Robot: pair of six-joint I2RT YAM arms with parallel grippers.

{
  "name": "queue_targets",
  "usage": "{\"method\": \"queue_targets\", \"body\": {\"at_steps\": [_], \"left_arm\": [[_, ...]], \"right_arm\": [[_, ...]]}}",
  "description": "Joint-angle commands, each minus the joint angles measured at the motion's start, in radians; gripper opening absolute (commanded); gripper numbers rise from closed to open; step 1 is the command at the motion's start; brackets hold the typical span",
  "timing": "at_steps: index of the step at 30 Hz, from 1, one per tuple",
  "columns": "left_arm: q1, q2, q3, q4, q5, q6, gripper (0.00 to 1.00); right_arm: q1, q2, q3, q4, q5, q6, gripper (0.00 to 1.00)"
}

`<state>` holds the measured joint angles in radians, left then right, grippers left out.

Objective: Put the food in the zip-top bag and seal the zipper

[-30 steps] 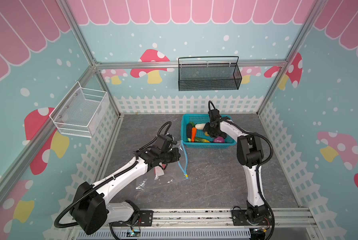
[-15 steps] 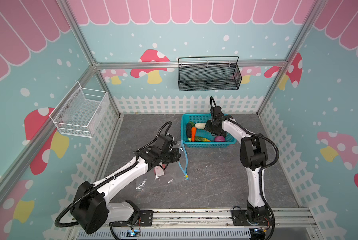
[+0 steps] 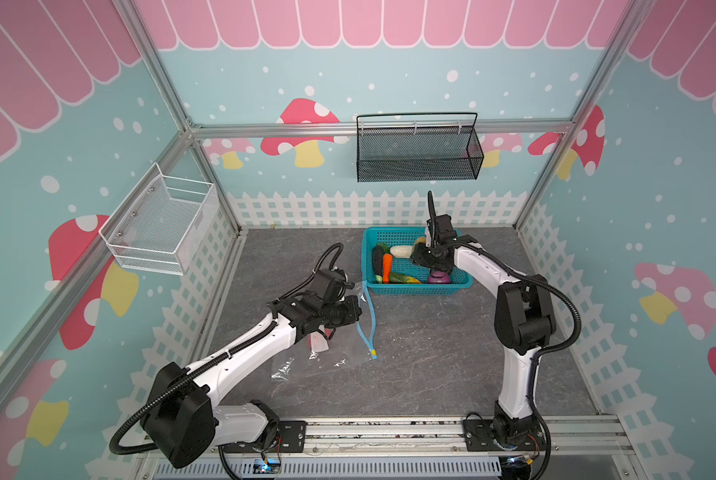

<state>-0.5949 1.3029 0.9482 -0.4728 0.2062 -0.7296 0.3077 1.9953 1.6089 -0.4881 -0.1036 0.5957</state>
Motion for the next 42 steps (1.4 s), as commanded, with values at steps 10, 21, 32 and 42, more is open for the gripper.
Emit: {"method": "queue_targets", "body": {"at_steps": [10, 21, 32, 42], "left_arm": [[0.006, 0.022, 0.029, 0.007, 0.004, -0.010, 0.00], [0.006, 0.024, 0.055, -0.006, -0.002, -0.008, 0.00], [0.007, 0.026, 0.066, -0.007, 0.003, -0.016, 0.00], [0.006, 0.058, 0.050, 0.001, -0.012, -0.011, 0.00]], "right_arm": [[0.049, -0.247, -0.182, 0.084, -0.109, -0.115, 0.46], [0.205, -0.406, -0.359, 0.077, -0.205, -0.135, 0.46], [0.330, -0.467, -0.449, 0.063, -0.322, -0.112, 0.46], [0.351, -0.341, -0.428, -0.042, -0.051, -0.193, 0.47]]}}
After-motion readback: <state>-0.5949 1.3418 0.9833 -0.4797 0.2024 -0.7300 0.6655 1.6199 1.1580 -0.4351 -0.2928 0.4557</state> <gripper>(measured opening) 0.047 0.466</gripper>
